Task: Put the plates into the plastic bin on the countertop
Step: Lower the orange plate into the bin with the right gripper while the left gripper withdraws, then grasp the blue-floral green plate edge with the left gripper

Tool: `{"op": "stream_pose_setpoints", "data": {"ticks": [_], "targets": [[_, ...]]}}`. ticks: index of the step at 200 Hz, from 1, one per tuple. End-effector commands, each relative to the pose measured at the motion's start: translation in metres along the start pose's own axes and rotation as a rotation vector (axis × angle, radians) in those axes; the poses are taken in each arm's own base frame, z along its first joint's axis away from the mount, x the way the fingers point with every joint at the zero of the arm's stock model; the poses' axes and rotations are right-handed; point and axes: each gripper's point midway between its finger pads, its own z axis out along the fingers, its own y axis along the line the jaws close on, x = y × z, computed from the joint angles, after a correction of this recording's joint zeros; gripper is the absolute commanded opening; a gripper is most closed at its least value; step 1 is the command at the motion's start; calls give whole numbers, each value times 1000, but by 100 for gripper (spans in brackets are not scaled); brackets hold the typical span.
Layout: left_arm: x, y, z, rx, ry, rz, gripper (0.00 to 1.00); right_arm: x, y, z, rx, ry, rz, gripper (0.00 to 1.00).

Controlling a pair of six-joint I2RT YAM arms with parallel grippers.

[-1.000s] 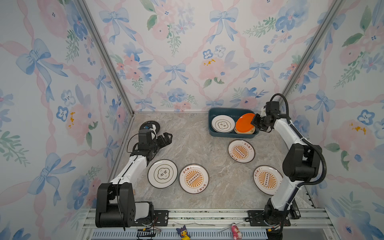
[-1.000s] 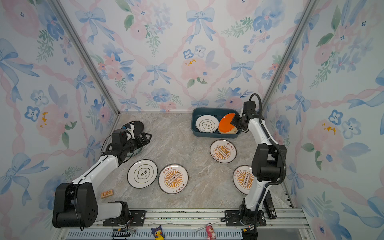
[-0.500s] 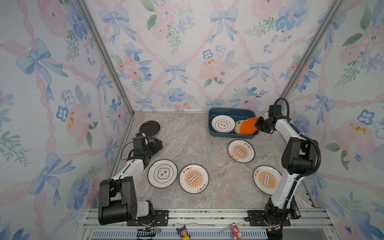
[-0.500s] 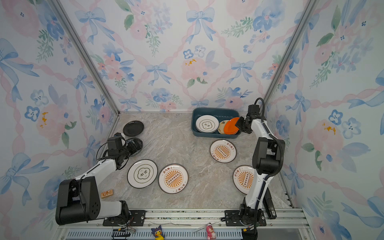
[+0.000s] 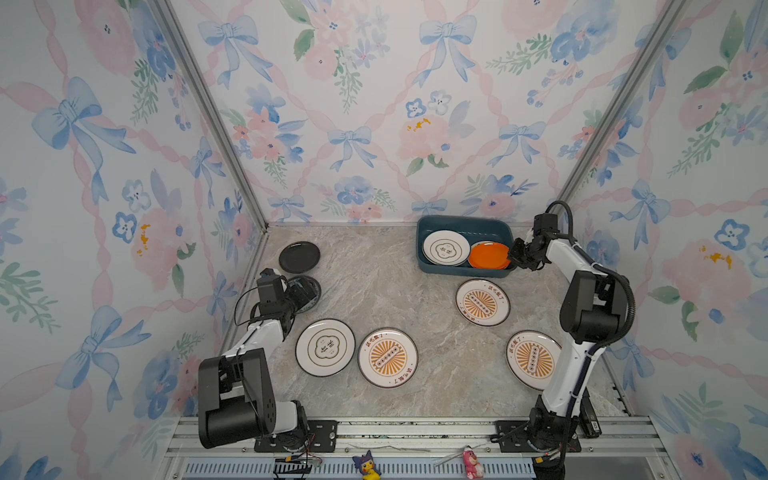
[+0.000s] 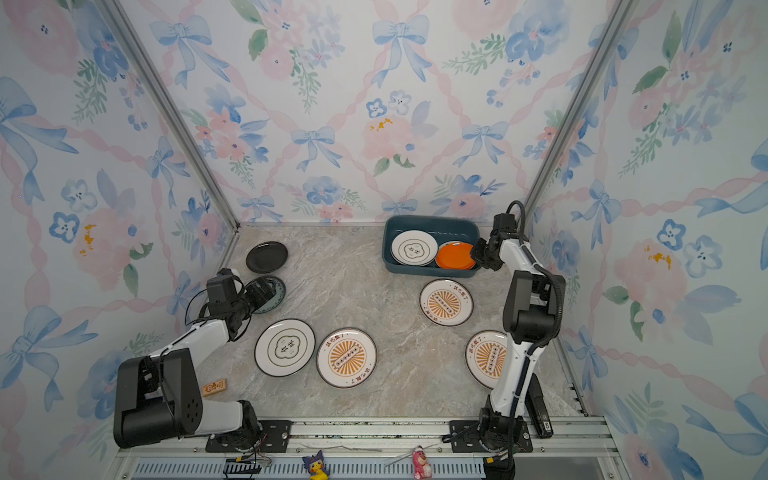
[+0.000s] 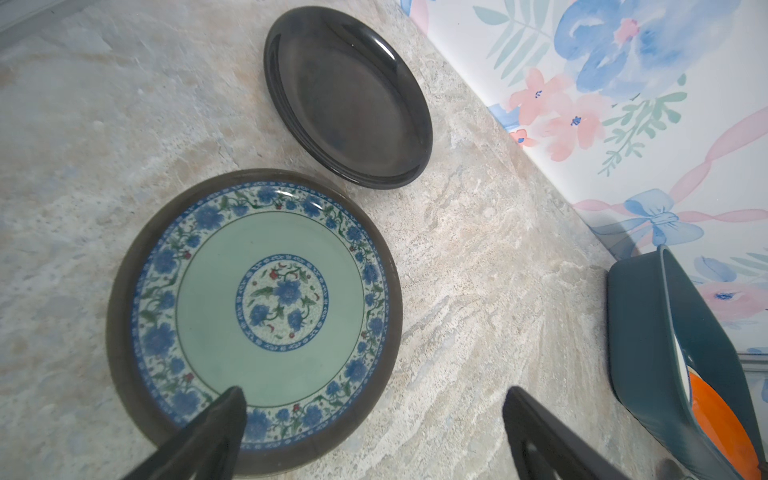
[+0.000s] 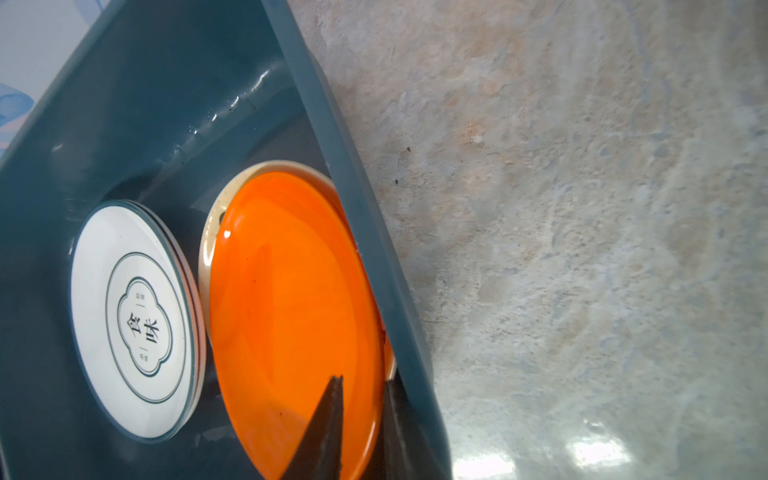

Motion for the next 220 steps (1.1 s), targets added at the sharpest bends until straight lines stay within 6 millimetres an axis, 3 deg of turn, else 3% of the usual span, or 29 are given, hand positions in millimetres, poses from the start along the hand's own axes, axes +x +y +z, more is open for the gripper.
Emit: {"op": "stream_pose_setpoints", "data": {"ticks": [1, 56, 81, 112, 161, 220], "targets": [[3, 3, 1, 2, 3, -9, 98, 0, -8, 1, 42, 7, 1, 27], [14, 20, 10, -45, 37, -21, 98, -3, -10, -12, 88, -24, -25, 37], [16, 26, 12, -59, 42, -42, 98, -9, -1, -36, 111, -86, -63, 39], [15, 33, 12, -78, 36, -71, 98, -10, 28, -79, 94, -170, -145, 41], [25, 52, 21, -106, 70, -132, 97, 27, 82, -125, -46, -229, -249, 44], [34, 75, 36, -61, 98, -271, 81, 72, 101, -143, -117, -213, -322, 45]]}}
